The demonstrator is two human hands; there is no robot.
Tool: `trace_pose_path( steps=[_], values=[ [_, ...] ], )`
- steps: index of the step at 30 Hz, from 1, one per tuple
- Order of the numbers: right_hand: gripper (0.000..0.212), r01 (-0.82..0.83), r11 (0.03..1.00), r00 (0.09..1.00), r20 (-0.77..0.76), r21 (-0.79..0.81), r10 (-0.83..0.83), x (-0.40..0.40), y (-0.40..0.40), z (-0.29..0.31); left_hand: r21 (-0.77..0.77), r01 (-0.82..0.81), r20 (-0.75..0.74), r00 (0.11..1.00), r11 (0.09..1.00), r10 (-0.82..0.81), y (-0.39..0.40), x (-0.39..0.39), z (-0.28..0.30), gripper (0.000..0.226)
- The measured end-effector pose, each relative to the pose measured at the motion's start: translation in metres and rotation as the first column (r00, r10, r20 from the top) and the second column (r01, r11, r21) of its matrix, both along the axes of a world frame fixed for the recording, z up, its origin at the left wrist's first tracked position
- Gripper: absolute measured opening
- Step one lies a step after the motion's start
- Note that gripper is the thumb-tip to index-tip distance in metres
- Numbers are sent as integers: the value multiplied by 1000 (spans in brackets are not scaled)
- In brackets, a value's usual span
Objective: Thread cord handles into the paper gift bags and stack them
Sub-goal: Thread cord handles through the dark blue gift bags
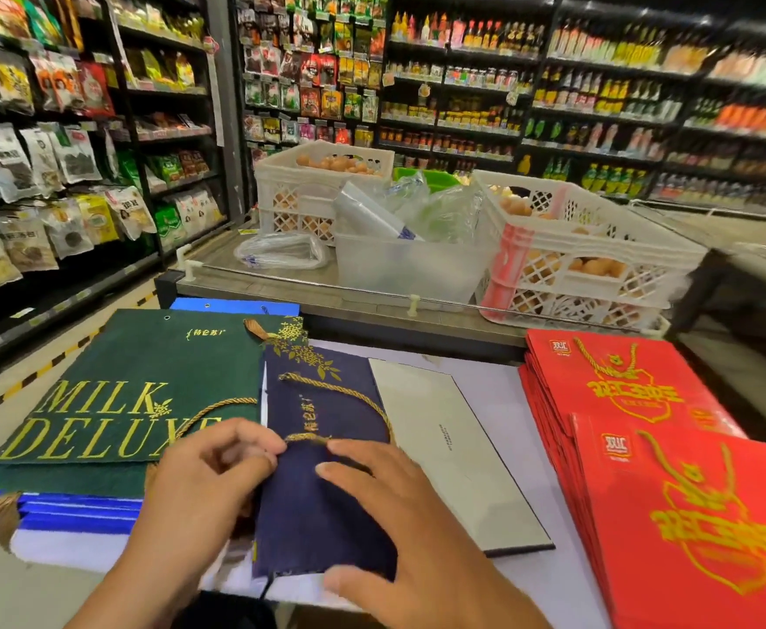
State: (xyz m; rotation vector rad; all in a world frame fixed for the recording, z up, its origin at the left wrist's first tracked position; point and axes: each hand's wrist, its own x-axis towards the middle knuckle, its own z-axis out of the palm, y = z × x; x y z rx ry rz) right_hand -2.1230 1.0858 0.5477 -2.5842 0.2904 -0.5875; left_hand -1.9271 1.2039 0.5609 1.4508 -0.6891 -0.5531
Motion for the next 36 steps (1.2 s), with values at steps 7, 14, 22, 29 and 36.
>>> trace_pose_path(
  steps=[7, 14, 22, 29, 36],
  values=[
    [85, 341, 938, 919, 228, -52, -321, -72, -25, -37, -11, 15, 276, 961, 1000, -11, -8, -25, 52, 27],
    [44, 497, 843, 710, 462, 206, -531, -99, -30, -16, -110, 241, 489, 858, 964, -158, -9, -32, 112, 29],
    [33, 291, 660, 431, 521, 693, -737, -135, -32, 20, -102, 73, 455, 890, 992, -19, -34, -3, 84, 44],
    [40, 143, 513, 501, 386, 846, -775, -170, -33, 23, 204, 237, 351, 888, 950, -297, -56, -61, 41, 69],
    [34, 390, 517, 547, 260, 763, -796, -210, -53, 5, 284, 313, 180, 911, 906, -371, -74, -116, 22, 25]
  ],
)
